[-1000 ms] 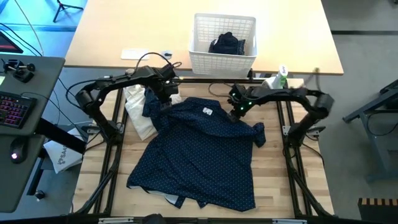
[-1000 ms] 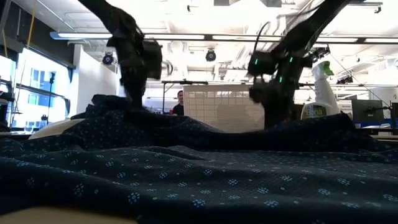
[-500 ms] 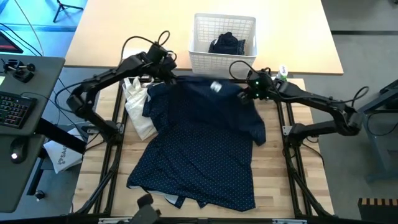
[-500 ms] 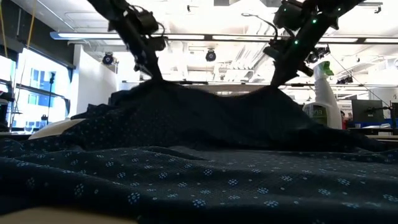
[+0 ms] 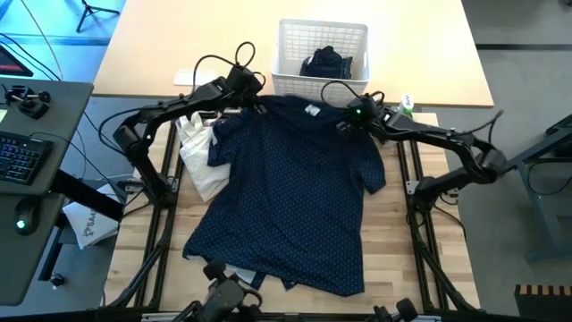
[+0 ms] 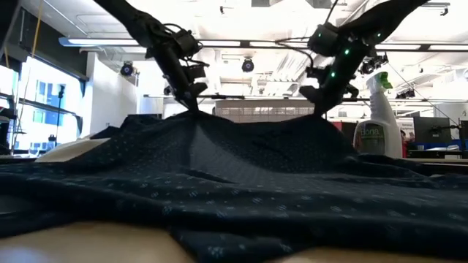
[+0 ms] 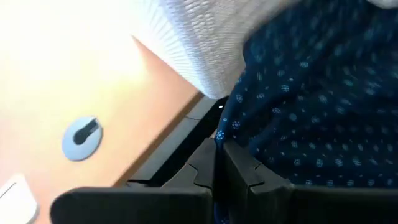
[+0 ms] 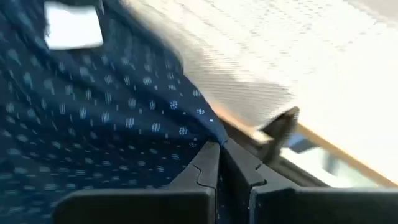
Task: Fold Laundry from Bin
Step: Fold the blue polo shirt
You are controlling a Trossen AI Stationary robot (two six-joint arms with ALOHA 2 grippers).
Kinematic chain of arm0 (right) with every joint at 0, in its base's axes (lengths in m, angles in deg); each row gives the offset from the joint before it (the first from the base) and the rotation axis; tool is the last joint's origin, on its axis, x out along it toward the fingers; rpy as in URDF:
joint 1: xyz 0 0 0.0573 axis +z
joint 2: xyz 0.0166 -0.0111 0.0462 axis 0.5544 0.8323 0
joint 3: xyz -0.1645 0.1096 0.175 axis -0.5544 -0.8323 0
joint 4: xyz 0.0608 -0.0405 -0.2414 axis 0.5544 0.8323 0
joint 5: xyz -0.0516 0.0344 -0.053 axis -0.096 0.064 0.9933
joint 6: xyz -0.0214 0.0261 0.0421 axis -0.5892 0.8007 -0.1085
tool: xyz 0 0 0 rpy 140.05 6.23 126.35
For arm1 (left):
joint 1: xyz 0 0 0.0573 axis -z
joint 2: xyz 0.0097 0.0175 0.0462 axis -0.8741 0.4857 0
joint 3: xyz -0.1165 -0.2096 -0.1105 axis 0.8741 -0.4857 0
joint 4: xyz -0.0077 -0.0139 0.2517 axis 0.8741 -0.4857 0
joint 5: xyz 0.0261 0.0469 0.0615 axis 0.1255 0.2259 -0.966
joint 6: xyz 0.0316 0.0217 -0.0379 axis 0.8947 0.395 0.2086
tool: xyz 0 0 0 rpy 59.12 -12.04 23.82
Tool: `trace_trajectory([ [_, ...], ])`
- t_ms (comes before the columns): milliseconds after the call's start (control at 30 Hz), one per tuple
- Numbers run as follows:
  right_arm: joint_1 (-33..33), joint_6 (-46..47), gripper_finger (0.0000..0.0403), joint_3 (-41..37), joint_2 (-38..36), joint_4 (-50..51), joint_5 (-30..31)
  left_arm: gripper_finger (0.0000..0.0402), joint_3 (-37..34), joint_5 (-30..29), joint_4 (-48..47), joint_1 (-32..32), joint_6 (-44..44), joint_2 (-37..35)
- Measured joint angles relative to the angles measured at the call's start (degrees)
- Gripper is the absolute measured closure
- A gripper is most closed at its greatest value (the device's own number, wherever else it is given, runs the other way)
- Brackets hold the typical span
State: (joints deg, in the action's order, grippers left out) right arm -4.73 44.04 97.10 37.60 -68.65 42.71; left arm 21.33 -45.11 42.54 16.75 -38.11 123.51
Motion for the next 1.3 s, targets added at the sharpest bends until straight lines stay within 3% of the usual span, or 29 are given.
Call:
trace_trajectory([
  [167, -1.0, 0.0, 0.0369, 0.0, 1.6, -0.5, 3.7, 0.0385, 0.0, 1.5, 0.7, -1.2, -2.1, 1.3],
  [367, -1.4, 7.1, 0.0274, 0.0, -1.4, 0.4, 2.4, 0.0324, 0.0, 2.7, -1.0, -2.9, -6.1, 1.2],
  [433, -1.4, 9.6, 0.0249, 0.0, -3.6, 1.6, -3.8, 0.0305, 0.1, 3.1, -1.8, -3.5, -6.4, 0.1],
  [533, -1.2, 12.7, 0.0227, 0.0, -6.3, 3.4, -22.0, 0.0285, 2.2, 4.5, -4.9, -4.0, -5.5, -1.7],
  [633, 1.7, 14.4, 0.0226, 0.0, -6.8, 7.2, -37.9, 0.0279, 4.5, 7.2, -7.8, -3.6, -3.2, -3.3],
  [700, 6.3, 14.5, 0.0237, -0.2, -6.8, 10.1, -42.5, 0.0278, 5.5, 10.4, -9.3, -2.8, -2.5, -4.7],
  [833, 18.6, 22.9, 0.0284, -5.4, -6.7, 8.6, -42.8, 0.0280, 6.1, 15.7, -15.2, 0.0, -1.6, -8.5],
  [1000, 34.5, 39.8, 0.0357, -14.8, -6.7, -3.5, -41.2, 0.0298, 6.1, 16.3, -27.8, 7.9, -1.2, -14.4],
  [1100, 43.1, 49.8, 0.0394, -19.9, -6.7, -11.0, -34.1, 0.0311, 5.9, 16.4, -34.7, 14.0, -5.0, -16.7],
  [1300, 59.3, 67.4, 0.0397, -26.7, -6.7, -16.6, -22.8, 0.0326, -1.6, 16.3, -38.7, 28.1, -21.3, -19.6],
])
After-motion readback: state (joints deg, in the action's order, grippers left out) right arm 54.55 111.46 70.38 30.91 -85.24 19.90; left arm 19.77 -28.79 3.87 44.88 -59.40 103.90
